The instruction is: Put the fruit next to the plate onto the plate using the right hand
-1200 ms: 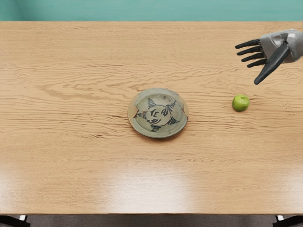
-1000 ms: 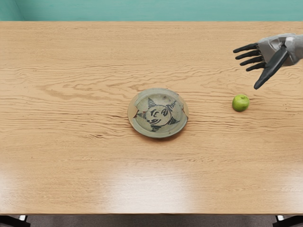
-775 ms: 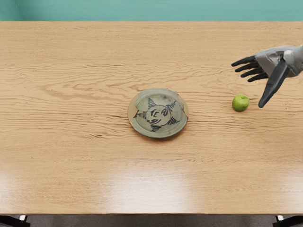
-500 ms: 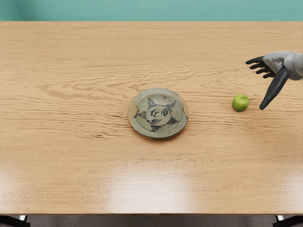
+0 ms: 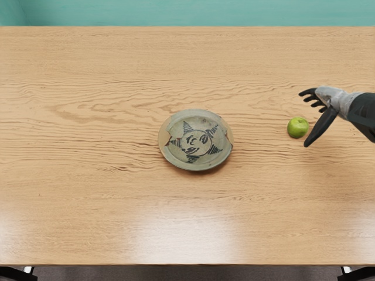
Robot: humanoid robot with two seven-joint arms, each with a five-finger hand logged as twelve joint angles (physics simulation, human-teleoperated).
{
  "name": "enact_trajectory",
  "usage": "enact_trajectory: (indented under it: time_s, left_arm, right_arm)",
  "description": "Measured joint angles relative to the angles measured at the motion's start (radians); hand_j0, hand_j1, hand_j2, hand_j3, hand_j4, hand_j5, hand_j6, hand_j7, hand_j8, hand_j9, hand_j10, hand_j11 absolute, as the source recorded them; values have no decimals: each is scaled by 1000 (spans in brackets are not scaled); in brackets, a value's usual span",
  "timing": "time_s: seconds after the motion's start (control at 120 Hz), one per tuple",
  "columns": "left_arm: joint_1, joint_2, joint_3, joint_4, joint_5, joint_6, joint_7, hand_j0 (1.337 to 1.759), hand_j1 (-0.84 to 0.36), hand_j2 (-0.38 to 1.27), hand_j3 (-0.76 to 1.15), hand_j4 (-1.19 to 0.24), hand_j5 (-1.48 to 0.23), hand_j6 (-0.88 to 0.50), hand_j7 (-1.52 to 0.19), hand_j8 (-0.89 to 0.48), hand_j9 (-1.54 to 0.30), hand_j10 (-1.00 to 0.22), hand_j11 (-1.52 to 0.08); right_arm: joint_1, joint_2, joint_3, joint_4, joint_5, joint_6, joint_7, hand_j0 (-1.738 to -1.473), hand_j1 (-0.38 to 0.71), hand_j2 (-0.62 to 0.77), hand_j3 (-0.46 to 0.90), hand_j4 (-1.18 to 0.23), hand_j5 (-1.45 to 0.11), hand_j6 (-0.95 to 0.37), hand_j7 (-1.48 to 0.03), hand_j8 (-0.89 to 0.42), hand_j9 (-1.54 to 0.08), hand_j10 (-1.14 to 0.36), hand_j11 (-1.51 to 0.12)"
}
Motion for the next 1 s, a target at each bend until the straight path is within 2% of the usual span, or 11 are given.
enact_trajectory:
  time_s: [0.35,0.617,1.0]
  left_arm:
    - [0,0,0,0,0,0,0,1658,62,48,0,-240,-311,-240,-311,-240,-311,-239,-311]
    - [0,0,0,0,0,0,0,1658,62,48,0,-240,-311,-240,-311,-240,-311,-239,-311]
    - [0,0,0,0,0,0,0,1658,62,48,0,-240,-311,-240,-311,-240,-311,-239,-311]
  right_arm:
    - [-43,71,-25,-22,-75,-190,0,-1658,-42,-49,0,-262,-336,-264,-335,-263,-336,-261,-336]
    - [-46,141,-105,-42,-118,-322,0,-1658,-11,-54,0,-287,-369,-288,-369,-288,-369,-287,-369]
    - [-52,155,-167,-54,-142,-386,0,-1658,23,-59,0,-314,-406,-315,-405,-315,-405,-314,-405]
